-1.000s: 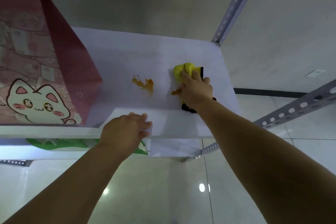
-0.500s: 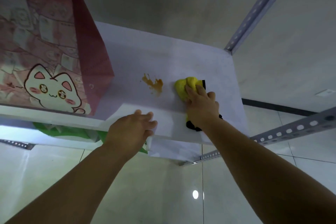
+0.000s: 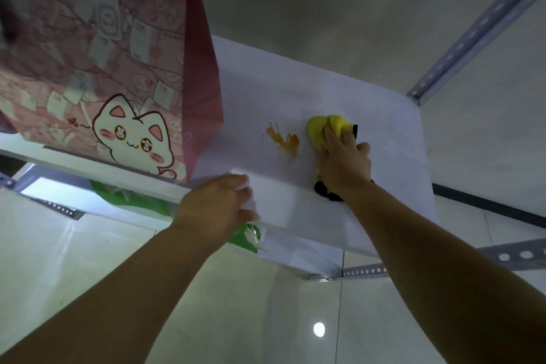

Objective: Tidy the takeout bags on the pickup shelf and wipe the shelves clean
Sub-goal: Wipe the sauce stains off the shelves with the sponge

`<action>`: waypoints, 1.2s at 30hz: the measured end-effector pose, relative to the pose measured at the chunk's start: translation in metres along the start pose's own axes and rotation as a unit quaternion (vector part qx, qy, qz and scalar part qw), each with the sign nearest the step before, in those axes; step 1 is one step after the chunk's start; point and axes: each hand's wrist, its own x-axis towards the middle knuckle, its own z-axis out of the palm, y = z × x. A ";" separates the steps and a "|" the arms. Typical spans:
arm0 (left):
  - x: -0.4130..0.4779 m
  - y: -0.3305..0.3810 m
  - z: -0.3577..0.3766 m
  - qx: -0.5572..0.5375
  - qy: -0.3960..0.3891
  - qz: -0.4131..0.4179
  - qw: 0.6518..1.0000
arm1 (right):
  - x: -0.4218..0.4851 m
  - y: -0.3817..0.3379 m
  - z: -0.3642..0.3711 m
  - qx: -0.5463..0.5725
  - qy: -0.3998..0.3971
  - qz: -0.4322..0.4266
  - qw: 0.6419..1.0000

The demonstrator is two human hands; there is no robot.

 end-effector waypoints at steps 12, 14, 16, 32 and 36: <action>0.000 0.000 -0.003 0.003 0.022 0.019 1.000 | 0.049 -0.055 0.004 -0.048 -0.057 -0.189 0.979; -0.001 -0.002 -0.001 -0.007 0.024 0.015 1.000 | 0.037 -0.052 0.006 -0.038 -0.051 -0.252 0.966; -0.002 -0.002 0.001 -0.025 0.026 0.003 0.999 | 0.016 -0.043 0.008 -0.020 -0.042 -0.306 0.951; -0.012 -0.002 0.022 -0.111 0.144 -0.024 0.983 | 0.001 -0.061 0.013 -0.014 -0.006 -0.118 0.993; -0.013 0.000 0.024 -0.115 0.144 -0.034 0.982 | -0.037 -0.047 0.019 -0.018 0.015 -0.268 0.963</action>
